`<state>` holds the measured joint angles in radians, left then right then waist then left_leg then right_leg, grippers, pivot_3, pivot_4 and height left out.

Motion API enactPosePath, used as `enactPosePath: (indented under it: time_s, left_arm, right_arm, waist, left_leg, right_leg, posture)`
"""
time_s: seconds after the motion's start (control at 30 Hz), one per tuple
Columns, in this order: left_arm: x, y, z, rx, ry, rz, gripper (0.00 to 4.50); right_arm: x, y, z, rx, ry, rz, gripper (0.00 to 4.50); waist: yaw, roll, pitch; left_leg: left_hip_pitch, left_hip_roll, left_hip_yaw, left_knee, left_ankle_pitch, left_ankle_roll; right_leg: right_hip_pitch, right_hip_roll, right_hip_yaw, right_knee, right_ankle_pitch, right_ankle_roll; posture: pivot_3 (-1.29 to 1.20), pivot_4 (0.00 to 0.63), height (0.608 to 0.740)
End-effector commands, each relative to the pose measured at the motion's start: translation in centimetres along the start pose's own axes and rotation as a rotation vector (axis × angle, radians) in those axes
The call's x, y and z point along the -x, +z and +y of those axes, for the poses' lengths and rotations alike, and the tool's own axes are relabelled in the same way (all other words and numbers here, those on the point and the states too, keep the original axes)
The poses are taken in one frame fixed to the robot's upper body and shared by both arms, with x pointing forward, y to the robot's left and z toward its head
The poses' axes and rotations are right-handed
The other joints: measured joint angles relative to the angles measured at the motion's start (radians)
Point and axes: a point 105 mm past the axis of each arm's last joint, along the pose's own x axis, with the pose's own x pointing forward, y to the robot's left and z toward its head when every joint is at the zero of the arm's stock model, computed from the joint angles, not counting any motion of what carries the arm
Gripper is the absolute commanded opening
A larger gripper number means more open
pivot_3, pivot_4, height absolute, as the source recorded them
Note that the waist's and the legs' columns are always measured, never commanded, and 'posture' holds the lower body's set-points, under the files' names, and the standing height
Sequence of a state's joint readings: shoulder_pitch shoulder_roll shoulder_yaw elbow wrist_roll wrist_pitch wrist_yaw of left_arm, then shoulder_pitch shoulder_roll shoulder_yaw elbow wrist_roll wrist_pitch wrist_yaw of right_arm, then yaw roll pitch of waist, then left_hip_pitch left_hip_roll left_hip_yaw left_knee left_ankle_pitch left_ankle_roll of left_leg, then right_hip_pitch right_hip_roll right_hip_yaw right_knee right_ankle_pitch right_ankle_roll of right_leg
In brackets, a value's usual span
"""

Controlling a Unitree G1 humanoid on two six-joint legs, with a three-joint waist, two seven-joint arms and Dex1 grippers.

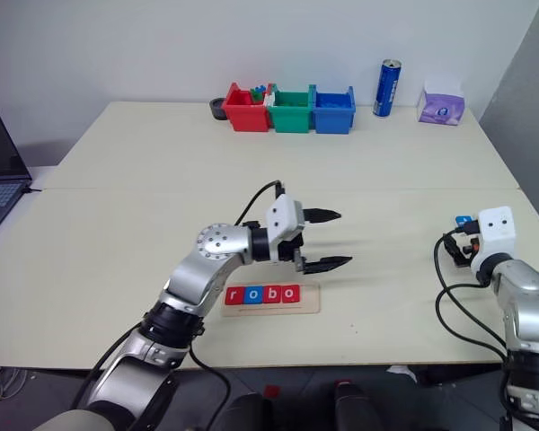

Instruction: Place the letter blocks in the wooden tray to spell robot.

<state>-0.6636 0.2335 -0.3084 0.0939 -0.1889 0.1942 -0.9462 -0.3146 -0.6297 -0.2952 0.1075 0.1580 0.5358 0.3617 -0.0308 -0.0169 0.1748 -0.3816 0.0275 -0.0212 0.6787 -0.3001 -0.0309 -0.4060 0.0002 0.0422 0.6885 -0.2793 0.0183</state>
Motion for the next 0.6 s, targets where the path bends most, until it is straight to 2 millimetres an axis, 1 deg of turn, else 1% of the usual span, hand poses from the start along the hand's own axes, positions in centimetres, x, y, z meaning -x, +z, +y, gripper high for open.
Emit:
enactPosePath:
  time_s: [0.03,0.17,0.23,0.37,0.6]
  left_arm:
    - [-1.1,0.8,0.5,-0.03,0.014,-0.005,4.5]
    - [-2.0,1.2,0.7,-0.03,0.019,-0.015,4.5]
    - [-2.2,1.3,0.7,-0.028,0.022,-0.024,4.5]
    - [-2.2,1.5,0.7,-0.027,0.024,-0.033,4.5]
    - [-1.9,1.6,0.5,-0.027,0.018,-0.038,4.5]
  right_arm:
    - [-0.8,1.8,-2.1,-0.004,-0.083,-0.061,4.48]
    - [-2.4,2.0,-2.7,-0.047,-0.079,-0.056,4.48]
    - [-3.0,1.7,-2.9,-0.061,-0.076,-0.043,4.48]
    - [-4.0,1.1,-3.3,-0.095,-0.065,-0.02,4.48]
    - [-5.2,0.4,-3.2,-0.131,-0.029,0.018,4.48]
  waist:
    - [-0.001,0.0,0.0]
    - [0.0,0.001,0.0]
    - [0.001,0.001,0.0]
    - [0.001,0.001,0.0]
    - [0.0,0.001,0.0]
  left_leg:
    - [0.0,0.0,0.0,0.0,0.0,0.0]
    - [0.0,0.0,0.001,0.0,0.0,0.0]
    - [0.0,0.0,0.002,0.0,0.0,0.0]
    - [0.0,0.0,0.004,0.0,0.0,0.0]
    - [0.0,0.0,0.006,0.0,0.0,0.0]
  right_leg:
    - [0.0,0.0,0.0,0.0,0.0,0.0]
    - [0.0,0.0,0.0,0.0,0.0,0.0]
    - [0.0,0.0,0.0,-0.001,0.0,0.0]
    - [0.0,-0.001,0.0,-0.002,0.0,0.0]
    - [0.0,-0.001,0.001,-0.002,0.0,0.0]
  posture:
    - [0.0,0.15,0.74]
    - [0.0,0.15,0.74]
    - [0.0,0.15,0.74]
    - [0.0,0.15,0.74]
    - [0.0,0.15,0.74]
